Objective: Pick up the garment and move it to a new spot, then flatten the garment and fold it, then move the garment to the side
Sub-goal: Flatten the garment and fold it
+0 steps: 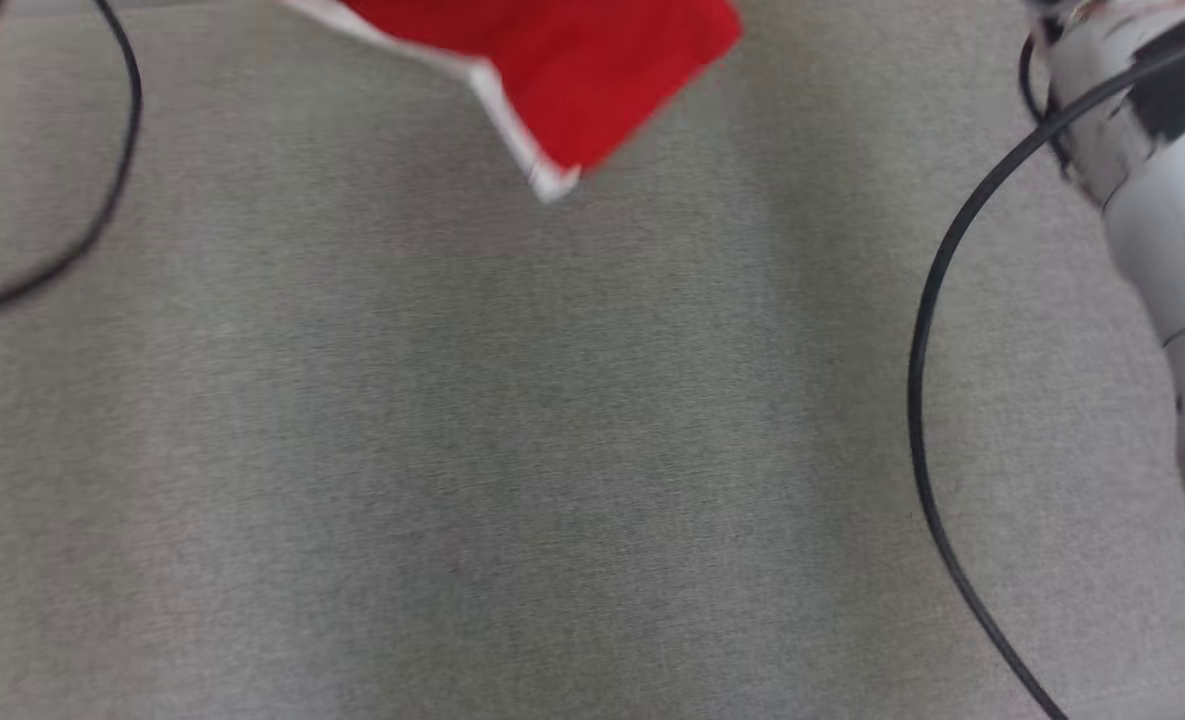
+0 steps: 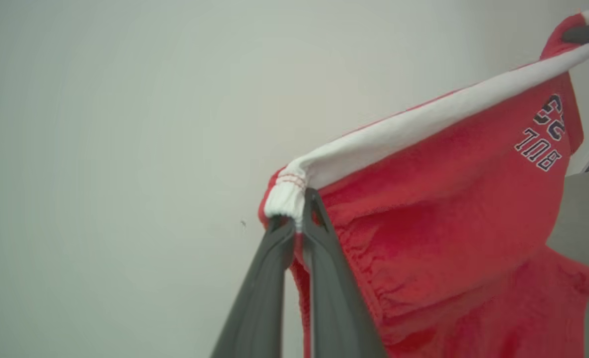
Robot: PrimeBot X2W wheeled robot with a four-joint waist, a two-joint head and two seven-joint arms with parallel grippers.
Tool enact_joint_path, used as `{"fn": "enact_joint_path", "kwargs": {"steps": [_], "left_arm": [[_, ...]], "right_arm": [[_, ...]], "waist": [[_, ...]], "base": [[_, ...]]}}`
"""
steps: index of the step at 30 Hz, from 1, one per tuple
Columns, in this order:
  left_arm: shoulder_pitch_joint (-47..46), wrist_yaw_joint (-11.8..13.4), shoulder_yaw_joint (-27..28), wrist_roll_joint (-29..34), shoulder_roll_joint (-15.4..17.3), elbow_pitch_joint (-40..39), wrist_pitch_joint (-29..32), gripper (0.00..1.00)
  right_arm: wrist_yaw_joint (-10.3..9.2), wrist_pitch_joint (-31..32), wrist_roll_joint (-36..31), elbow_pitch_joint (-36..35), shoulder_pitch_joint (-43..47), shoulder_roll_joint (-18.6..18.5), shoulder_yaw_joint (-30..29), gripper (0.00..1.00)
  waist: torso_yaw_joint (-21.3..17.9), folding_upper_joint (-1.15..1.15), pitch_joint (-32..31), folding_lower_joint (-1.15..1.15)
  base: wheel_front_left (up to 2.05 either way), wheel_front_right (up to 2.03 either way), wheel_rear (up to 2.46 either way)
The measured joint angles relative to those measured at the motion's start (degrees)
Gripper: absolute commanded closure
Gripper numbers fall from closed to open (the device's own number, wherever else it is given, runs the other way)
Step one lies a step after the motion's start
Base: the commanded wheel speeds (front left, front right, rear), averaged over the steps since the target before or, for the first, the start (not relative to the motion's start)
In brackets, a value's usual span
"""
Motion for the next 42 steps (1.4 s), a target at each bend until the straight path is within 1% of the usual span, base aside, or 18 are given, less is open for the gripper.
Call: {"fn": "enact_joint_path", "kwargs": {"steps": [6, 8, 12, 17, 20, 23, 24, 28, 31, 34, 37, 42], "left_arm": [[-6.7, -0.01, -3.02, -2.13, -0.44, 4.16, -0.19, 1.0], [-7.98, -0.01, -2.88, -2.42, -1.01, 5.25, -1.48, 1.0], [-10.05, 0.01, -2.7, -2.53, -1.75, 6.45, -4.24, 1.0], [-8.97, 0.29, -2.65, -2.68, -1.45, 7.3, -6.57, 1.0], [-5.6, 0.51, -2.43, -3.52, -1.09, 7.25, -7.54, 1.0], [-2.21, 0.51, -2.41, -3.93, -0.54, 6.16, -8.18, 1.0], [-2.21, 0.51, -2.41, -3.93, -0.54, 6.16, -8.18, 1.0], [5.05, 1.1, -1.36, -5.95, 0.09, 1.93, -8.64, 1.0], [11.12, 2.05, -0.76, -6.77, 0.87, -2.36, -8.81, 1.0], [18.16, 3.87, 0.85, -7.79, 1.69, -8.35, -8.81, 1.0], [25.51, 6.21, 2.22, -8.83, 2.79, -14.29, -8.81, 1.0], [37.33, 9.75, 3.79, -9.39, 4.07, -23.3, -8.83, 1.0]], "right_arm": [[0.0, -2.45, -1.68, 5.17, -6.81, 0.33, 0.44, 1.0], [0.0, -3.66, -1.78, 6.39, -8.32, 0.47, 0.04, 1.0], [0.0, -6.0, -2.26, 6.48, -10.3, 0.55, 0.27, 1.0], [0.0, -6.86, -2.81, 4.5, -7.82, 0.85, 3.38, 1.0], [0.0, -7.02, -2.46, 2.31, -5.42, 0.53, 5.34, 1.0], [0.0, -7.06, -0.73, -0.8, -2.01, -0.07, 7.53, 1.0], [0.0, -7.06, -0.73, -0.8, -2.01, -0.07, 7.53, 1.0], [0.0, -6.98, 1.83, -5.7, 4.08, -1.56, 10.8, 1.0], [0.0, -7.03, 3.93, -9.4, 9.48, -3.66, 12.52, 1.0], [0.0, -7.17, 5.71, -12.96, 15.68, -5.22, 13.9, 1.0], [0.0, -7.47, 6.8, -16.11, 21.72, -6.79, 14.3, 1.0], [0.0, -7.58, 6.67, -20.65, 30.71, -8.28, 14.05, 1.0]], "waist": [[-2.21, -0.01, 1.34, -0.02], [-2.76, -0.01, 1.89, -0.01], [-3.45, -0.02, 3.44, -0.03], [-3.92, -0.01, 5.63, -0.01], [-3.9, -0.01, 6.3, -0.01], [-3.55, -0.01, 6.06, -0.01], [-3.55, -0.01, 6.06, -0.01], [-3.12, -0.01, 4.63, -0.02], [-2.78, -0.01, 3.21, -0.02], [-2.44, -0.01, 1.57, -0.02], [-2.15, -0.01, -0.07, -0.03], [-1.8, -0.01, -2.37, -0.04]], "base": [[0.0, 0.0, 0.0], [0.0, 0.0, 0.0], [0.0, 0.0, 0.0], [0.0, 0.0, 0.0], [0.0, 0.0, 0.0], [0.0, 0.0, 0.0], [0.0, 0.0, 0.0], [0.0, 0.0, 0.0], [0.0, 0.0, 0.0], [0.0, 0.0, 0.0], [0.0, 0.0, 0.0], [0.0, 0.0, 0.0]]}}
